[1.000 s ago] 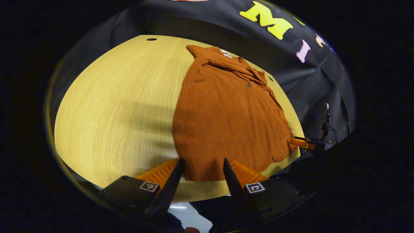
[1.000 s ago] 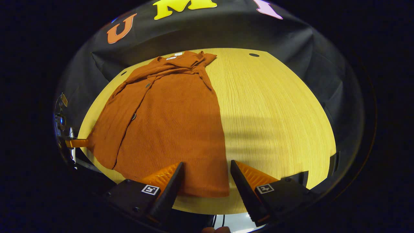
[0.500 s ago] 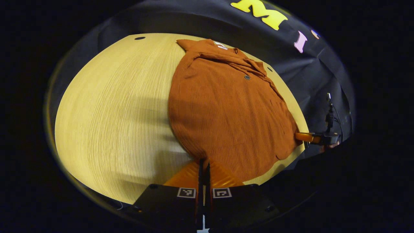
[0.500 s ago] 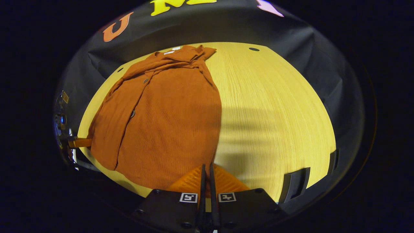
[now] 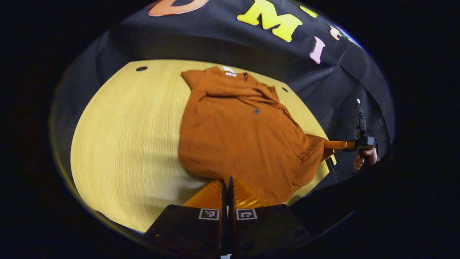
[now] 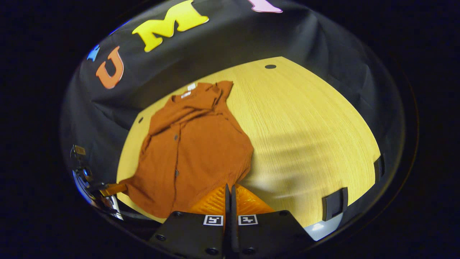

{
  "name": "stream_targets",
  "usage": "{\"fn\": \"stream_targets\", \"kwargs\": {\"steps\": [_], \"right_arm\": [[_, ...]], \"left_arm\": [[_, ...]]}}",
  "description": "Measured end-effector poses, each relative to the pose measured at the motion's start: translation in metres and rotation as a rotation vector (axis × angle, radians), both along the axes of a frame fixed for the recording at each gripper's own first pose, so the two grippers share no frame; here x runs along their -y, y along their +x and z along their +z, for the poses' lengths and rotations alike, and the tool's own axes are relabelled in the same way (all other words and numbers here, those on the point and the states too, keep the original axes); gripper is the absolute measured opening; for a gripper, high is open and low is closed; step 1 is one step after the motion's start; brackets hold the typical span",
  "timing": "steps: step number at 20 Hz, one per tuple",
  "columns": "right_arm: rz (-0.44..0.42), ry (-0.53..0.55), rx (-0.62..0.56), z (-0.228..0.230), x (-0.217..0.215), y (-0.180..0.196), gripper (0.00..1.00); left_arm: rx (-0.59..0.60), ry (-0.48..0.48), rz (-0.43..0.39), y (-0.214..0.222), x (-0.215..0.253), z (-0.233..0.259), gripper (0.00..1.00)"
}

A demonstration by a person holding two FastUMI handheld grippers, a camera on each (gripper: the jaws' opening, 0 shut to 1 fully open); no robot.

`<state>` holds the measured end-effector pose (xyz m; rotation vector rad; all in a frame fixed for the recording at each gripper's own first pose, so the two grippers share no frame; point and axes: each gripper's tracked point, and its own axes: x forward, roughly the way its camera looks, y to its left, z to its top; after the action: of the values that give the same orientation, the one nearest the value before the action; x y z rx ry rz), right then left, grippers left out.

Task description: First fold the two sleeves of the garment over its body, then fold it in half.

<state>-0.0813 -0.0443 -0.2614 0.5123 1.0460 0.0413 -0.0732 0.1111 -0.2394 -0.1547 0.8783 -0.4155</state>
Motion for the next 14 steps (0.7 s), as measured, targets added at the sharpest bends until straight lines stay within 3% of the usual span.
{"fn": "stream_targets", "kwargs": {"steps": [6, 9, 14], "right_arm": [[-0.053, 0.094, 0.175, 0.08, 0.003, 0.088, 0.0], [-0.033, 0.13, 0.272, 0.117, -0.001, 0.148, 0.01], [0.057, 0.077, 0.362, 0.143, -0.002, 0.246, 0.0]], "left_arm": [[0.2, 0.002, -0.028, 0.066, 0.017, 0.086, 0.03], [0.286, 0.038, -0.039, 0.107, 0.014, 0.121, 0.03], [0.388, 0.072, 0.02, 0.213, -0.003, 0.166, 0.03]]}}
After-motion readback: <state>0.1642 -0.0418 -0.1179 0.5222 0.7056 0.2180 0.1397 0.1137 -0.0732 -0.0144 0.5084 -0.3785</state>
